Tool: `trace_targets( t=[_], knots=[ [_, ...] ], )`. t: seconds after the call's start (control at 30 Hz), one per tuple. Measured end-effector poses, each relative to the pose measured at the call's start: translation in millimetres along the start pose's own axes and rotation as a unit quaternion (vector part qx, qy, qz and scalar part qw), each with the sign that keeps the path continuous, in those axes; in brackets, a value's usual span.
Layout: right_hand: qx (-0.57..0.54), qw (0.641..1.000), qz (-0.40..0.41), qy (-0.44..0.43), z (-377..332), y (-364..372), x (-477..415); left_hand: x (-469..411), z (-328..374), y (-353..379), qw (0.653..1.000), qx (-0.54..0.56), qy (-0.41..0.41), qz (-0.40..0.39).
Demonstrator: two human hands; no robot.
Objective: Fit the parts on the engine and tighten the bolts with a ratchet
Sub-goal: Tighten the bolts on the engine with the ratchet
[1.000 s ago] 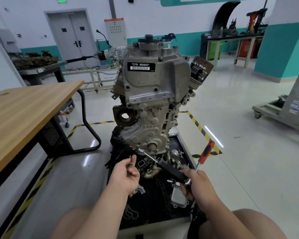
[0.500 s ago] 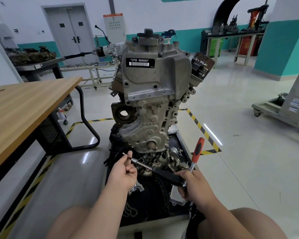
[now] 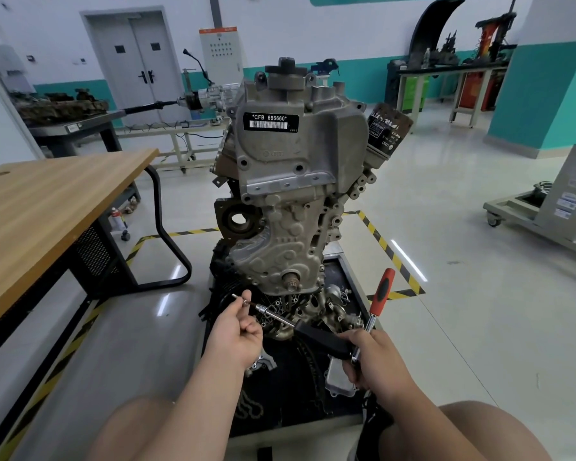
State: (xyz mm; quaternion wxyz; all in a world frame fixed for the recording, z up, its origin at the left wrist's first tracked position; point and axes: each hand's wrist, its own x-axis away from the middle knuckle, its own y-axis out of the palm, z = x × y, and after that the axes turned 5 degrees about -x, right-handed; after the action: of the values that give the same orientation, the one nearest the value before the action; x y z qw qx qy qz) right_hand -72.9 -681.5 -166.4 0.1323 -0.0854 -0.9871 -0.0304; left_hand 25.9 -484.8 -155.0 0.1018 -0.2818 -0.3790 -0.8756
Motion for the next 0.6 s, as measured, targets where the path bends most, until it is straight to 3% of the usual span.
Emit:
trace_targets(
  t=[0.4,0.6],
  knots=[
    [-0.003,1.0,0.003,0.009,-2.6,0.8,2.2,2.7,-2.0,0.7,1.0,-0.007,0.009,0.0],
    [-0.057,0.998,-0.016,0.03,1.1,1.8,1.7,2.5,-2.4,3.6,0.999,-0.02,0.032,-0.014]
  ],
)
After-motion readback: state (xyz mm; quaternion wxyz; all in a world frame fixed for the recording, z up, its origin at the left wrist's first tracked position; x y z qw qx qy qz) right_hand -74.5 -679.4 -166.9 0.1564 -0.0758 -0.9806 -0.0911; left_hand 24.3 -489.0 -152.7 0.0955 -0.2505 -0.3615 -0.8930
